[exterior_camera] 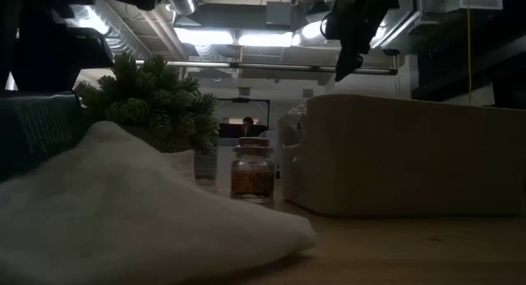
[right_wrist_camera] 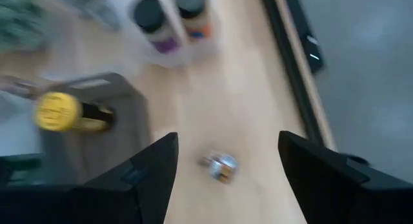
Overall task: Sort spices by type
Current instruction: Put the green seasoning can into the gray bin
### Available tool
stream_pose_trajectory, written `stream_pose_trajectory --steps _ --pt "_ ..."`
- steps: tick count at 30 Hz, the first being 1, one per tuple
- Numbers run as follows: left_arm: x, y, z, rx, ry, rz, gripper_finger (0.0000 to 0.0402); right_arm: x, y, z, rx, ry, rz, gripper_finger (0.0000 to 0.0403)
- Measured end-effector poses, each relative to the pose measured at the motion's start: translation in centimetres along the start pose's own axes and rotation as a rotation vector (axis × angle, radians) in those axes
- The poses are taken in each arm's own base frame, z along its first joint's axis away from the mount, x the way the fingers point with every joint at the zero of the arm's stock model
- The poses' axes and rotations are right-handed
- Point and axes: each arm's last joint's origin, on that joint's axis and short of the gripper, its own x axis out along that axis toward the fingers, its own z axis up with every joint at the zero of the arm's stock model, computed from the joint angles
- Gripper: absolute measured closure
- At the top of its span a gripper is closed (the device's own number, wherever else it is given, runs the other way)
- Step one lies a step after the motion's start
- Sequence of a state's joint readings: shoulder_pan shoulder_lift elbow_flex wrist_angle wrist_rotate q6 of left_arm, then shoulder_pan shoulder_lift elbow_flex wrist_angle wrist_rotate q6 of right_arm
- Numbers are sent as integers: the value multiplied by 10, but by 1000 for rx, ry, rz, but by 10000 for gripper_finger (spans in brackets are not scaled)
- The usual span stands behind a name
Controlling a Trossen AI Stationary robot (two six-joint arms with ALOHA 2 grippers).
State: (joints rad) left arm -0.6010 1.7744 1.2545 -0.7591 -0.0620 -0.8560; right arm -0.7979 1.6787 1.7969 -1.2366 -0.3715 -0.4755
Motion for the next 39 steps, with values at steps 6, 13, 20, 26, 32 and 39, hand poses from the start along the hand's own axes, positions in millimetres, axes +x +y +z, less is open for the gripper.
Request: stream_pose_trajectory --steps 6,13,20,26,32,39 --pt "0 -4 3 -3 -29 -43 164 6 18 9 -51 -51 117 136" --pt "1 -3 3 -4 -33 -38 164 18 54 22 -171 -16 118 136" --pt "4 -2 6 -5 -43 -38 164 28 90 31 -274 -2 159 136" --pt "4 -3 9 6 -61 -56 164 34 123 36 -362 0 213 136" --pt "5 -5 10 7 -72 -68 164 37 147 37 -424 6 253 136" --pt "27 3 5 -5 -67 -95 164 40 169 37 -480 10 289 136"
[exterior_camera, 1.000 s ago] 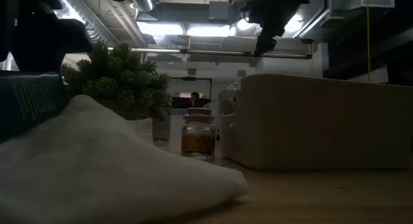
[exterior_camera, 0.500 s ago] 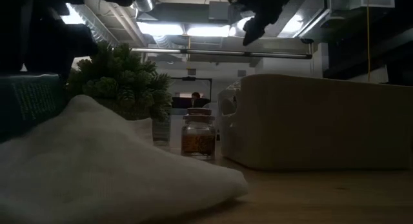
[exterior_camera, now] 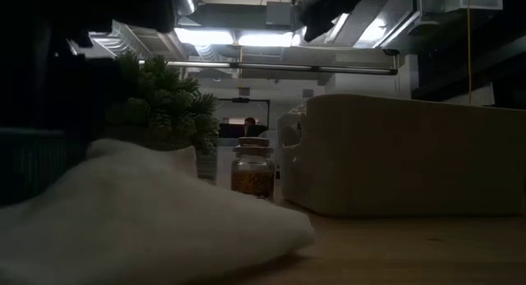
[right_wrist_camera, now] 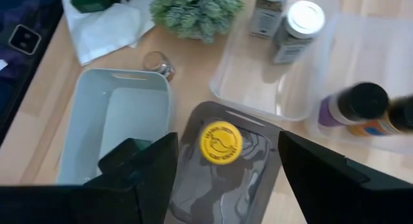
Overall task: Sort spices by type
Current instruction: Put the green seasoning can into the gray bin
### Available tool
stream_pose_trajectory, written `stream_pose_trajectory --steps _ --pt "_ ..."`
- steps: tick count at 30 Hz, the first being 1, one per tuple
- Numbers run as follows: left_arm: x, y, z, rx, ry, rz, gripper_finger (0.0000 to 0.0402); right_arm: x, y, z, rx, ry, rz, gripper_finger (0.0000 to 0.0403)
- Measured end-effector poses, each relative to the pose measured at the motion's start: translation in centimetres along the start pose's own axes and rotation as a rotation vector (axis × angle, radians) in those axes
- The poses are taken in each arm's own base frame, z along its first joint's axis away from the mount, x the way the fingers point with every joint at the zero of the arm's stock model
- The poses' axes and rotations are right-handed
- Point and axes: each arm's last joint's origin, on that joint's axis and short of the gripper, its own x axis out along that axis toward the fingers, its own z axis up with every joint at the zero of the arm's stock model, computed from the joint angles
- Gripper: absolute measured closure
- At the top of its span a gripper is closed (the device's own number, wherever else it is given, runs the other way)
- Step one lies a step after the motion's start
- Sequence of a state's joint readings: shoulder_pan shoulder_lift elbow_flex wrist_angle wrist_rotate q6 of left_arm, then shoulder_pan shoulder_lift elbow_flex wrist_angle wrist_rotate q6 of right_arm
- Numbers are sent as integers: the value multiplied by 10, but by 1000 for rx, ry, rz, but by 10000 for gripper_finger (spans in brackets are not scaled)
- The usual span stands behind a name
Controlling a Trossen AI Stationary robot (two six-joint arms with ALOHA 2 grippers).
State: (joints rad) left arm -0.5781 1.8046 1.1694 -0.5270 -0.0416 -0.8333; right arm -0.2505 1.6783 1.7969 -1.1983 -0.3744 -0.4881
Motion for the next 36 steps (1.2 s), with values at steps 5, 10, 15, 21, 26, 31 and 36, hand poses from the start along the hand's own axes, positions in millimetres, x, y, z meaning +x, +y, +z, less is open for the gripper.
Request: stream_pose_trajectory --steps 5,10,15,21,26,31,36 --pt "9 4 -3 -3 7 -74 164 3 6 3 -19 1 12 136" --pt "13 7 -6 -7 42 -114 164 2 5 3 -10 12 -9 136" --pt "14 9 -5 -13 47 -114 164 2 5 3 -9 16 -18 136" --pt "14 12 -2 -23 47 -110 164 3 6 3 -8 1 10 136" --pt "14 15 0 -34 57 -119 175 3 6 3 -7 0 13 136" --pt "13 17 2 -67 69 -128 220 3 6 3 -7 0 13 136" --pt "9 16 2 -79 63 -133 275 3 6 3 -7 0 13 136"
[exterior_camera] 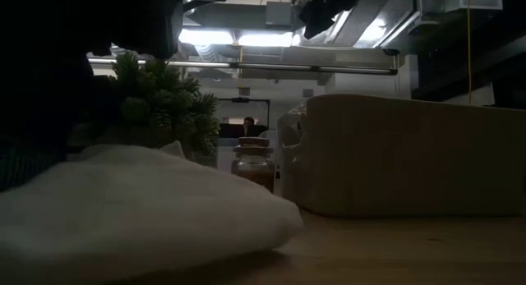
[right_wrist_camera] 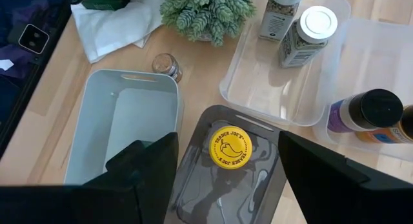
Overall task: Sort spices by type
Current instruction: Put the green seasoning can into the gray bin
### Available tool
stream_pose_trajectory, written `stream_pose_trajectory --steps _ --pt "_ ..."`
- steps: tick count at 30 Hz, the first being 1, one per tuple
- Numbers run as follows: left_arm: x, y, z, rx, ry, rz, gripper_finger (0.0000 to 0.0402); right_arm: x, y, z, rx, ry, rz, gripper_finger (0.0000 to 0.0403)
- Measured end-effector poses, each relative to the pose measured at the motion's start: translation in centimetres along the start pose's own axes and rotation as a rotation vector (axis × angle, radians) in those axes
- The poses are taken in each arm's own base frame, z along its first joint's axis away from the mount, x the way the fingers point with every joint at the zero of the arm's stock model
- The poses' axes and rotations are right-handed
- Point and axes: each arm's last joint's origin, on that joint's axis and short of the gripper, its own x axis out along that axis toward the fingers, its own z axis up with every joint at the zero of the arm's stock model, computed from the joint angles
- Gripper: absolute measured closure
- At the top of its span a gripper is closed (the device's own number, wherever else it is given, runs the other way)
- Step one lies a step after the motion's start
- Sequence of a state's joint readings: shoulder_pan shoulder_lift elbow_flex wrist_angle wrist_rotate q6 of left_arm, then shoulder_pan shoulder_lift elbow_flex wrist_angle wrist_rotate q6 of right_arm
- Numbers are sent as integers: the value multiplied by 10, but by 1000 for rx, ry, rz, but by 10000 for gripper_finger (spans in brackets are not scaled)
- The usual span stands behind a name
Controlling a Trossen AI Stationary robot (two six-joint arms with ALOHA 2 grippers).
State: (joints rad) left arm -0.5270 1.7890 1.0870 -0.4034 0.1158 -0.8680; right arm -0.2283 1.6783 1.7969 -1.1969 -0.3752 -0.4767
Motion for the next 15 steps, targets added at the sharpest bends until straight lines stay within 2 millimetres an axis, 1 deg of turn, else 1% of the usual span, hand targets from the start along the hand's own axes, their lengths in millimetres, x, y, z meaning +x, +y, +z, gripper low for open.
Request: stream_pose_trajectory --steps 10,12,15 --pt "-2 -1 1 0 -5 -2 377 0 0 0 -1 -3 -1 136" --pt "-2 -2 1 0 -5 -8 391 0 0 0 -1 -3 -1 136" --pt "-2 -2 1 0 -5 -7 396 0 0 0 -1 -3 -1 136"
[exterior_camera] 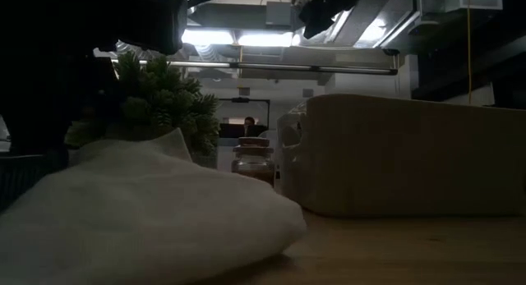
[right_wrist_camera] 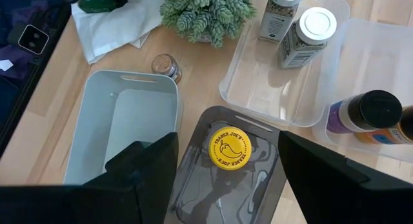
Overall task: Sort spices by type
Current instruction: Put the green seasoning can into the gray bin
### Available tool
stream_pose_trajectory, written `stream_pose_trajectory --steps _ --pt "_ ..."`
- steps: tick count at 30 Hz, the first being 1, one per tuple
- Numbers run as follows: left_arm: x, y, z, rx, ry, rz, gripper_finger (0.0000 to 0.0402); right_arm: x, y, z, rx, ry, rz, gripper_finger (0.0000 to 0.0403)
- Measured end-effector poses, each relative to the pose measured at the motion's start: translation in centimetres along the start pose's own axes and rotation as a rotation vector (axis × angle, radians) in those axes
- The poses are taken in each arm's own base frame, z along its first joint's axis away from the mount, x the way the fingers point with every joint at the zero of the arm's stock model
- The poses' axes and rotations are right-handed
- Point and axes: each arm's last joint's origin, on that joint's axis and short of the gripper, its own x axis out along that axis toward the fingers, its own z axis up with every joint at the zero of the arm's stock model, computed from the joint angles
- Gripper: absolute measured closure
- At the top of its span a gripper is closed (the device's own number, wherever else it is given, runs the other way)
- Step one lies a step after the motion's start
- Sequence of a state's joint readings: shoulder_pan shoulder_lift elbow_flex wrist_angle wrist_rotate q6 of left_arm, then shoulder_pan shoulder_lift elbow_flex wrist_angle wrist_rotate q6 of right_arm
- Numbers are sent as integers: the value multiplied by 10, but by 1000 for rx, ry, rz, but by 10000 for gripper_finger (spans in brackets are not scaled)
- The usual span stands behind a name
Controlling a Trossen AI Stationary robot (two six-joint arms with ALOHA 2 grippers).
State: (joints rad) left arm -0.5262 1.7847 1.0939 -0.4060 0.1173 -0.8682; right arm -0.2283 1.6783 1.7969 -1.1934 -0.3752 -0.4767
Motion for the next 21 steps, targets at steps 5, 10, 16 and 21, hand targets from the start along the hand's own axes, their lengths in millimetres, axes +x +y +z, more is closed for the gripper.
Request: stream_pose_trajectory --steps 5,10,16,21 --pt "0 0 0 -14 0 0 397 0 0 0 0 0 0 136" --pt "0 0 0 -15 2 2 399 0 0 0 0 0 -1 136" --pt "-8 -2 0 -12 -11 -13 401 0 0 0 0 0 -1 136" --pt "-19 -4 1 -17 -30 -35 401 0 0 0 -2 -4 -2 136"
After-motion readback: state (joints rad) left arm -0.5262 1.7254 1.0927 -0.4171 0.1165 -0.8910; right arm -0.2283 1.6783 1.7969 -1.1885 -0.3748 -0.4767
